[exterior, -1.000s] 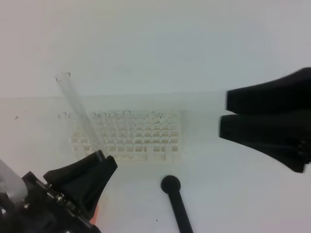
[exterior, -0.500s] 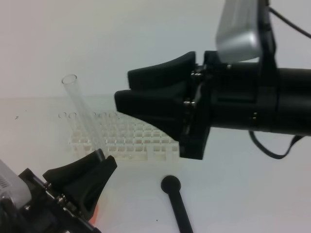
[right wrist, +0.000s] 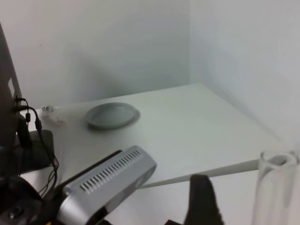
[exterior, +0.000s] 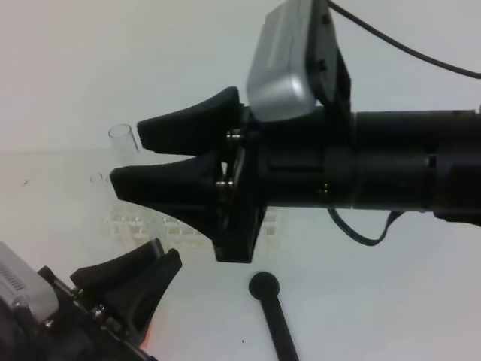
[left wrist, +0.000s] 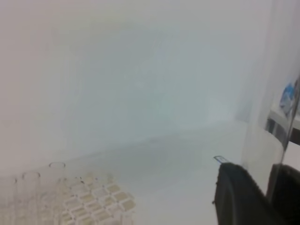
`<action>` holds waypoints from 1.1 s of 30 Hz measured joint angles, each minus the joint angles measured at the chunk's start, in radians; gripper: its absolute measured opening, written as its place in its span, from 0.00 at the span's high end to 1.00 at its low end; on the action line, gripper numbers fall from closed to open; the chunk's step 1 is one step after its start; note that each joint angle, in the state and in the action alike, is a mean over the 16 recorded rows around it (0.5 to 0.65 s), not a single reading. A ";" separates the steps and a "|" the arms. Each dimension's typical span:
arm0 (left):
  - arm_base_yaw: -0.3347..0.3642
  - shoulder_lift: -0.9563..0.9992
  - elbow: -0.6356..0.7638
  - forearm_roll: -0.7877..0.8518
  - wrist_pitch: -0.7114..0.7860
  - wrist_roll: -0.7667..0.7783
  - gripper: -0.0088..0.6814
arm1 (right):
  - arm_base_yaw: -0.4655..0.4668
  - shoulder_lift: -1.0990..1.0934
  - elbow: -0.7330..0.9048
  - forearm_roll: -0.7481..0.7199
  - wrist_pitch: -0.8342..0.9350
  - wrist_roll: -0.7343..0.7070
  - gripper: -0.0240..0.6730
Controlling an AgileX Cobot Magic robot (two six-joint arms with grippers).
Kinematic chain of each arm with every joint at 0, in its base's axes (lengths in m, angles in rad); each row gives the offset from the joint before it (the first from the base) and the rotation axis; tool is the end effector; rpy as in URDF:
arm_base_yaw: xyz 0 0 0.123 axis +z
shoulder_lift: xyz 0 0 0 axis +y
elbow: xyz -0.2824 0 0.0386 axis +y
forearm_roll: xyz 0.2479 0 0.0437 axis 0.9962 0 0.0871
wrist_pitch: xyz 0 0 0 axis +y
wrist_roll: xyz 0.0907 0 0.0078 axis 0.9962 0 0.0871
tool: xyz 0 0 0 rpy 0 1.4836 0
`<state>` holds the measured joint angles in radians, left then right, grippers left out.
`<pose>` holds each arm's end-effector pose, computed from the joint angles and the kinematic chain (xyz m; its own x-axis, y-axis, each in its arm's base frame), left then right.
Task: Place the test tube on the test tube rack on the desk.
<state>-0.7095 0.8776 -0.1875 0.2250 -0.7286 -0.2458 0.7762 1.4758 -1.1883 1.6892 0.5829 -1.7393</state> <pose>0.1109 -0.1130 0.2508 0.0274 -0.1234 -0.9920 0.7605 0.6466 -0.0594 0.2058 0.2719 0.3701 -0.0610 -0.0915 -0.9939 -0.9758 0.2151 0.0400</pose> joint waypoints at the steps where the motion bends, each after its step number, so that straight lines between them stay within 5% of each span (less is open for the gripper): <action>1: 0.000 0.000 0.000 0.000 0.003 0.000 0.85 | 0.004 0.006 -0.006 0.000 -0.001 -0.003 0.34; 13: 0.000 0.000 0.000 0.000 0.040 0.003 0.84 | 0.015 0.067 -0.063 0.004 0.011 -0.001 0.37; 33: -0.001 0.000 0.000 -0.043 0.044 0.017 0.81 | 0.022 0.087 -0.076 0.008 -0.004 0.001 0.78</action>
<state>-0.7101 0.8776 -0.1875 0.1822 -0.6851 -0.2284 0.7980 1.5632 -1.2645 1.6970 0.5793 -1.7381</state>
